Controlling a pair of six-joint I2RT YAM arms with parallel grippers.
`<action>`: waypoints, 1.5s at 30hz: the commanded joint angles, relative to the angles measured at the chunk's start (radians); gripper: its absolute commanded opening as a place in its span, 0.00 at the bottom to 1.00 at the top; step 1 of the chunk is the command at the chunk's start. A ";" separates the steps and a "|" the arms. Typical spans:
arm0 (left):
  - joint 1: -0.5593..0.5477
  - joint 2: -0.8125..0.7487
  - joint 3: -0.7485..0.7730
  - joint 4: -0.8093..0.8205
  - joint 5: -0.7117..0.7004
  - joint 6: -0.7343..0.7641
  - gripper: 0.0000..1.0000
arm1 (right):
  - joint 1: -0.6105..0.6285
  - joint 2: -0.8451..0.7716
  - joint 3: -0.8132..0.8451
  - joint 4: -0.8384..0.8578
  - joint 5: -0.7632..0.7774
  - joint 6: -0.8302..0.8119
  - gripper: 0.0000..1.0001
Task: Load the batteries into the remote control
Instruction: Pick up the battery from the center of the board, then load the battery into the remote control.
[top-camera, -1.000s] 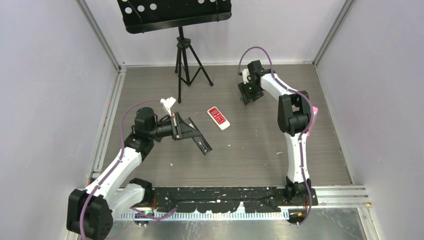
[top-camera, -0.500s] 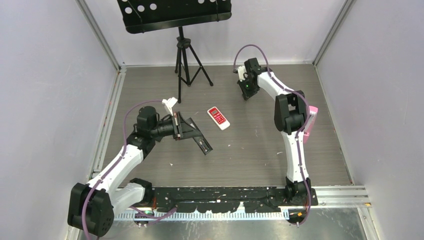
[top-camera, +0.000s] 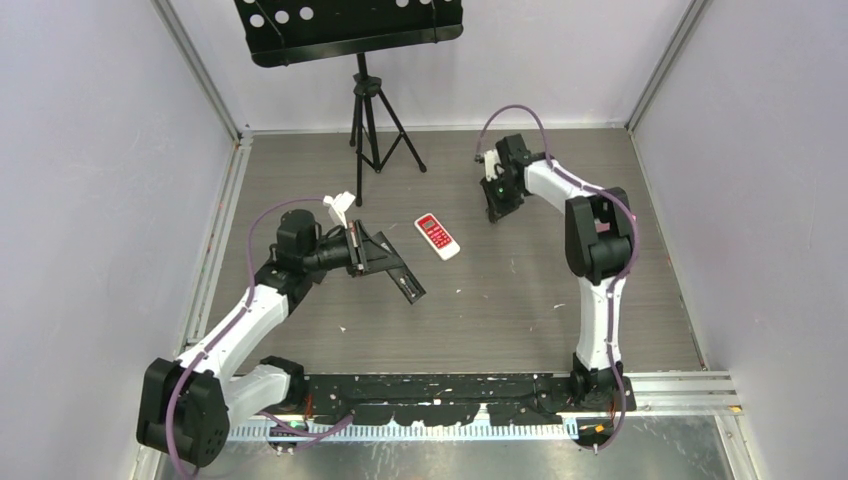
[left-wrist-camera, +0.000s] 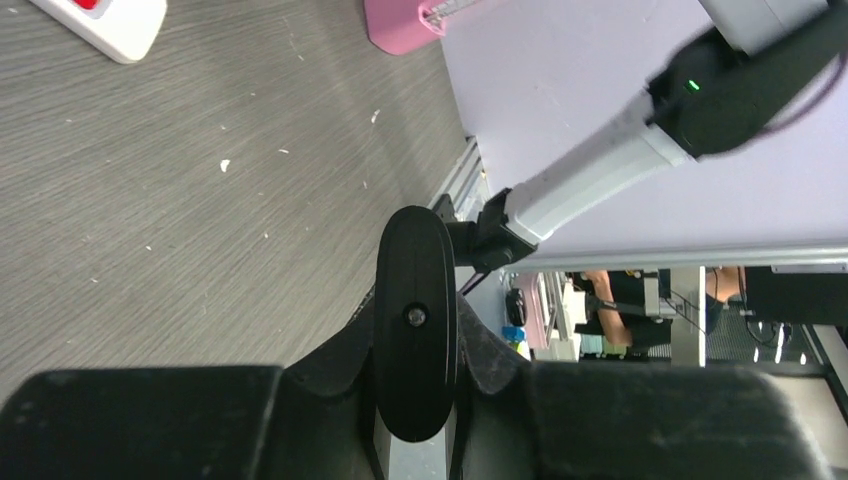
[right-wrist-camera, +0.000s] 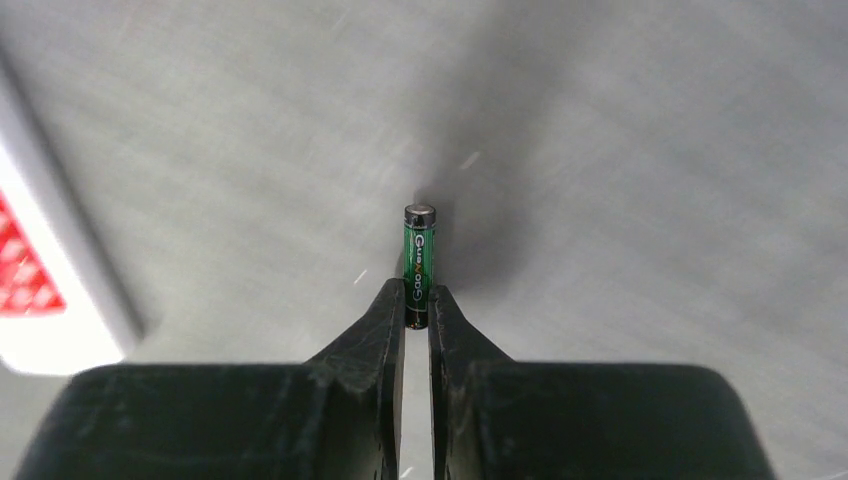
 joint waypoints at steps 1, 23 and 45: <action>-0.007 0.018 0.022 -0.009 -0.102 0.027 0.00 | 0.080 -0.251 -0.202 0.155 -0.132 0.115 0.08; -0.006 -0.005 -0.055 0.289 -0.008 -0.210 0.00 | 0.299 -1.147 -0.775 0.617 -0.714 0.394 0.11; -0.010 0.006 -0.141 0.425 -0.159 -0.445 0.00 | 0.430 -1.106 -0.506 0.125 -0.388 0.439 0.11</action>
